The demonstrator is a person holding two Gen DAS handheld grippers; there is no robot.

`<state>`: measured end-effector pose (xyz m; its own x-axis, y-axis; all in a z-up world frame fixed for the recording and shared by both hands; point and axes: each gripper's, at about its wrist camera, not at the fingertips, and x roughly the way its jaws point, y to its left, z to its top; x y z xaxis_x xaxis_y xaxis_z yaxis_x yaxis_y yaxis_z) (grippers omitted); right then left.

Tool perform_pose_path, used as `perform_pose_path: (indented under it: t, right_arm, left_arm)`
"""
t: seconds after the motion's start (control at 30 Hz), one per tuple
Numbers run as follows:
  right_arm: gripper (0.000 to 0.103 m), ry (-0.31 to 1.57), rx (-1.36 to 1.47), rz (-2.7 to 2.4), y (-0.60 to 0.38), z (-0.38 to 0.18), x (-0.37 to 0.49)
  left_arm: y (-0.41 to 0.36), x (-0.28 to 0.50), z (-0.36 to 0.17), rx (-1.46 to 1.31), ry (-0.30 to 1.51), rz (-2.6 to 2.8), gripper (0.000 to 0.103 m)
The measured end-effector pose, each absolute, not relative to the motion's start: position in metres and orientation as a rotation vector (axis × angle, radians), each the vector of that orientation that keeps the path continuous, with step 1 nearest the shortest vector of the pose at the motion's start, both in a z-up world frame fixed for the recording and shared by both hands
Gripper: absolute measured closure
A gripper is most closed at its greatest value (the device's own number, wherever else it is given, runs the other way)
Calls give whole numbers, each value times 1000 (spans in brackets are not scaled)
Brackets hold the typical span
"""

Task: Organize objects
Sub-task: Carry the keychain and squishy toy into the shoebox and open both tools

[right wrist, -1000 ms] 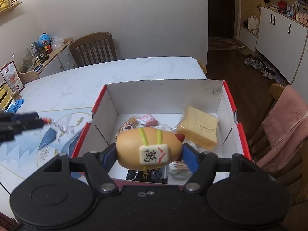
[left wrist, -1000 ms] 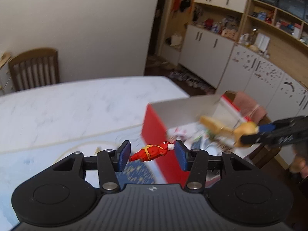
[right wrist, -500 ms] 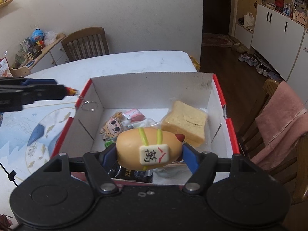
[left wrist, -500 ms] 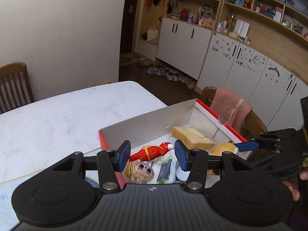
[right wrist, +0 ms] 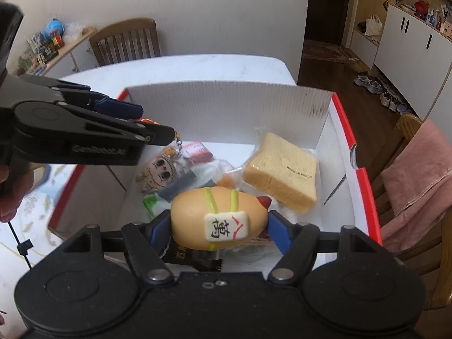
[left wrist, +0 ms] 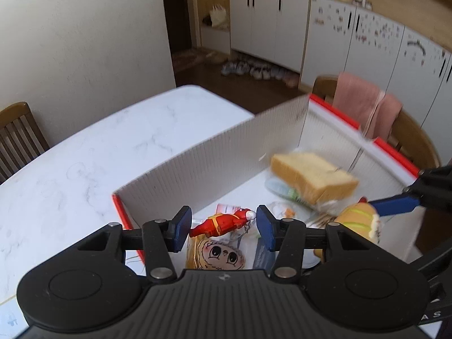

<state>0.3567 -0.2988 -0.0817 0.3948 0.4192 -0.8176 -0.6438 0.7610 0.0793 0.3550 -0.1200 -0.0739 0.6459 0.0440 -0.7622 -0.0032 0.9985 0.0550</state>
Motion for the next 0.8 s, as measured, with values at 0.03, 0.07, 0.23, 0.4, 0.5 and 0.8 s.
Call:
perform_pose_path:
  t: [0.03,0.07,0.23,0.4,0.5,0.8]
  right_arm:
    - [32,951,-272,682,-298,-84,358]
    - [32,955,-275,680,-297,-86,358]
    - [31,972,-289,681,-293,-96,361]
    - [30,977,-293,693,-291,-100,363]
    - [29,975,-295,700,-291,-100,363]
    - [20,974,-268,727,-298,-98,363]
  left_arm:
    - [-121,358,-78,57,883,24,54]
    - [-122,360,-82,65,895,22,54]
    - [-126,368,-95,88,951,13,54]
    - [-129,374,-104,119,983,1,53]
    - [-130,378,-108,116,1012,-11,53]
    - [-133,380,-111,133,1051,-17,53]
